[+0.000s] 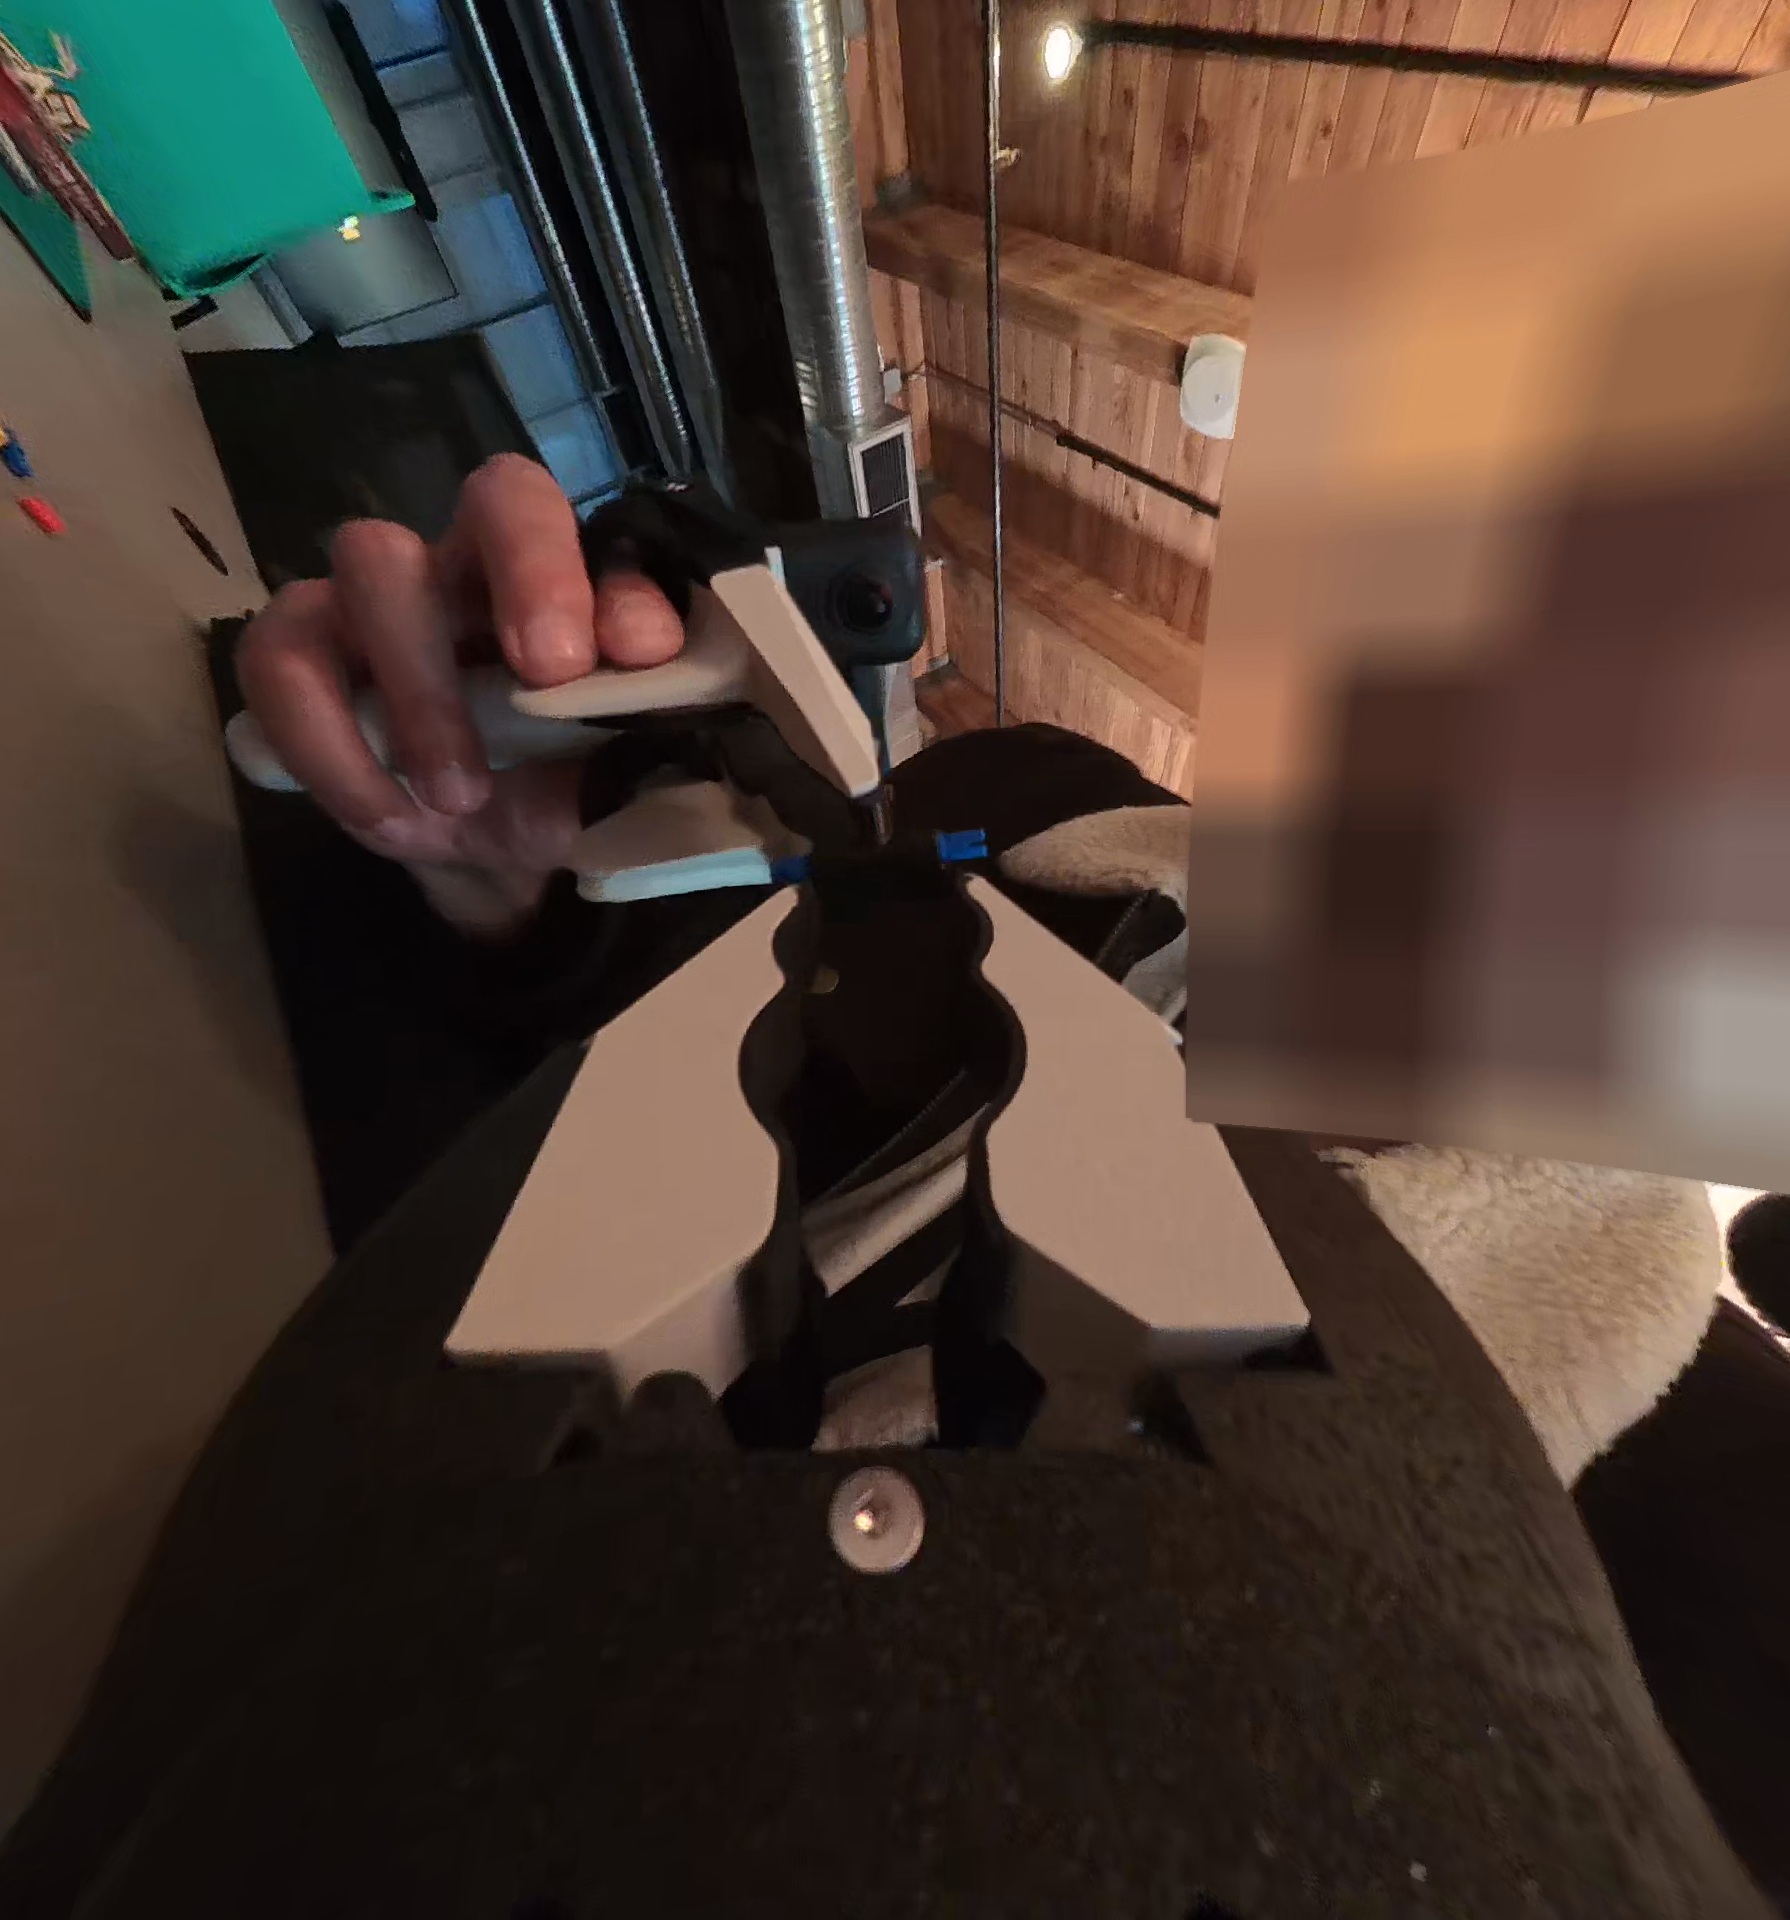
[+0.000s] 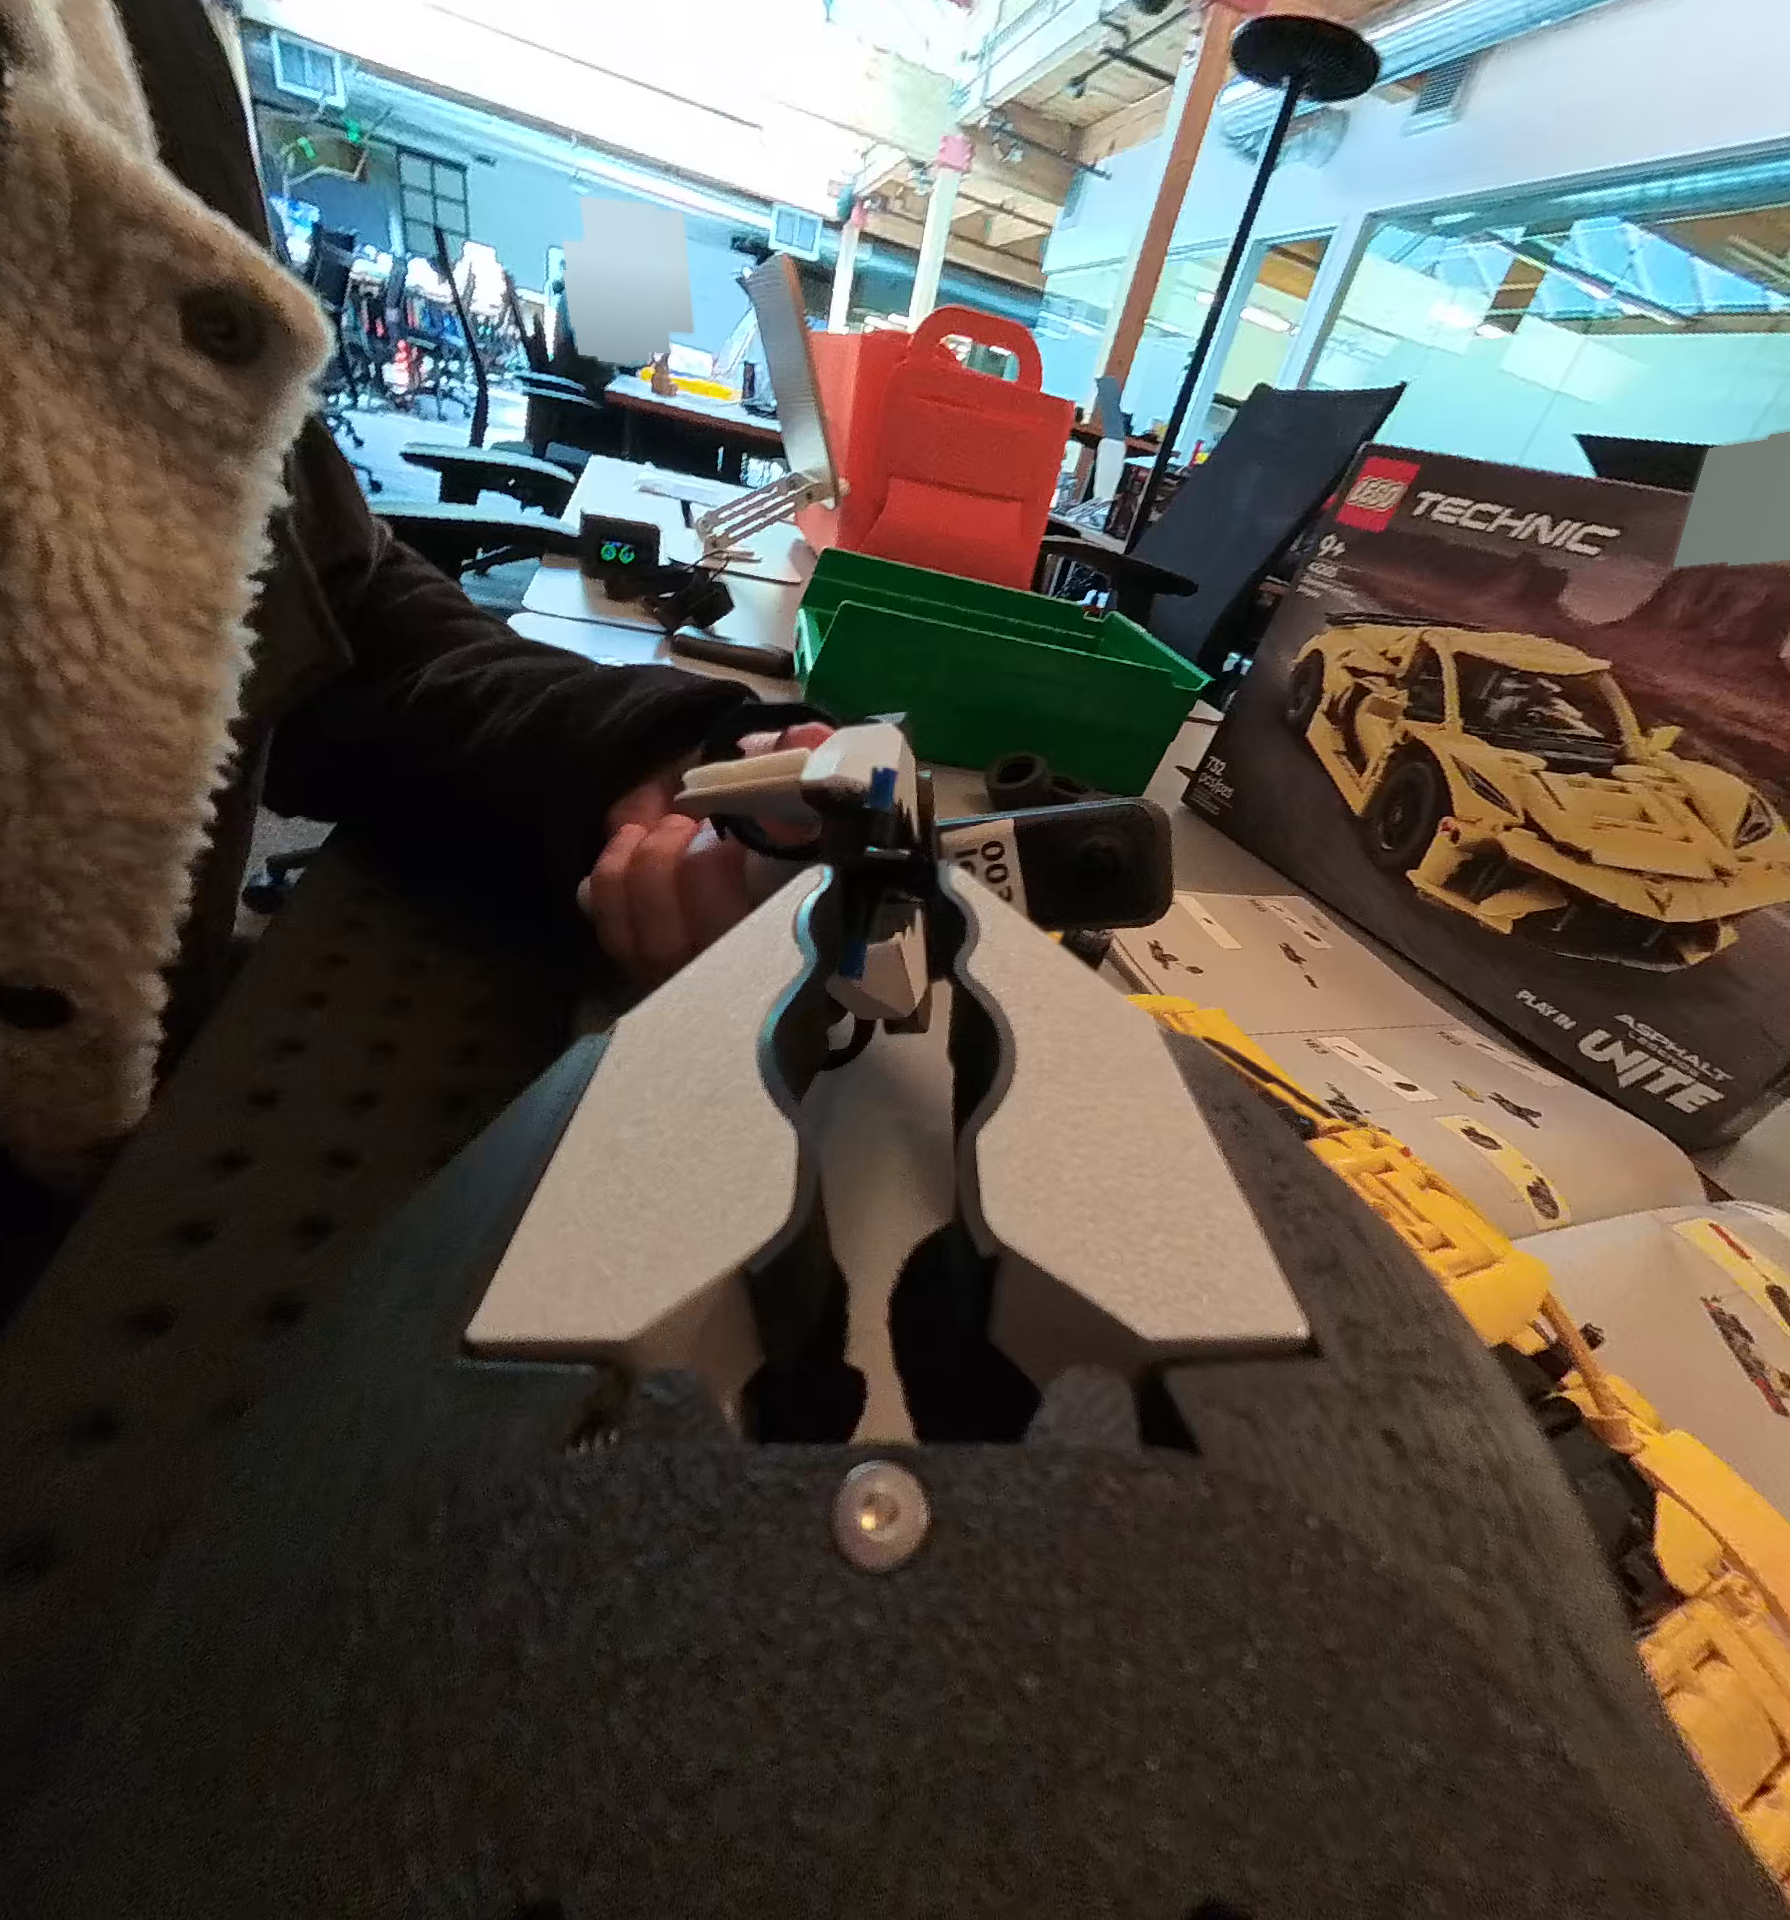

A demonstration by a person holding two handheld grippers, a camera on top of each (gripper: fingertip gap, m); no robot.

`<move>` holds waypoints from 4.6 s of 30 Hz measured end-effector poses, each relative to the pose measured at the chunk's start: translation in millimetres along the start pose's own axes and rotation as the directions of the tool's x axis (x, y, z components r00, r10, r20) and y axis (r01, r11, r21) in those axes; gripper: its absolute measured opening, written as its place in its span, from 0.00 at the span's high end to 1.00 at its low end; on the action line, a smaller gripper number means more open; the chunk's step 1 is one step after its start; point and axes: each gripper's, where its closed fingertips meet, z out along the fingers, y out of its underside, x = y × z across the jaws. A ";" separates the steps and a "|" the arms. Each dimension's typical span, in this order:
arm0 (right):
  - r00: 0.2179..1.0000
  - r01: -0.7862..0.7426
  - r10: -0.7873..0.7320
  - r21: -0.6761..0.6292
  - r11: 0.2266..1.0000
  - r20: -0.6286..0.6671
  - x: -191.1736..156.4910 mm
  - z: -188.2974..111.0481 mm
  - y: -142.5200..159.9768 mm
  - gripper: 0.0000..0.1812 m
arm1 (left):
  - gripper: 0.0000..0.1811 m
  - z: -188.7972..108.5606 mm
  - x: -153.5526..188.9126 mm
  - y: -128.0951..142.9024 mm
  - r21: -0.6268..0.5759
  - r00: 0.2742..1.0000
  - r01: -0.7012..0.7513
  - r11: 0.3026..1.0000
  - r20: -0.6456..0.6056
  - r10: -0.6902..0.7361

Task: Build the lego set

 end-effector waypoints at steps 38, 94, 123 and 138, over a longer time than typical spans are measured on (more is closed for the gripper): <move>0.965 0.009 -0.060 -0.199 0.980 -0.254 24.8 0.3 26.3 0.92 | 0.87 -16.1 -23.5 -21.8 0.129 0.983 -0.091 0.987 0.171 0.068; 0.635 -0.427 -0.037 -0.391 0.815 -0.771 166.6 -208.5 81.7 0.90 | 0.89 -198.0 14.1 -130.2 -0.285 -0.149 -0.751 0.596 0.952 0.266; 0.678 -0.690 0.165 -0.544 0.477 -0.716 136.2 -327.5 174.9 0.94 | 0.89 -193.9 -14.6 -125.0 -0.288 -0.097 -0.707 0.646 0.944 0.315; 0.699 -0.635 0.131 -0.526 0.566 -0.703 149.3 -304.4 145.8 0.98 | 0.89 -194.0 -14.0 -125.9 -0.286 -0.098 -0.712 0.641 0.945 0.312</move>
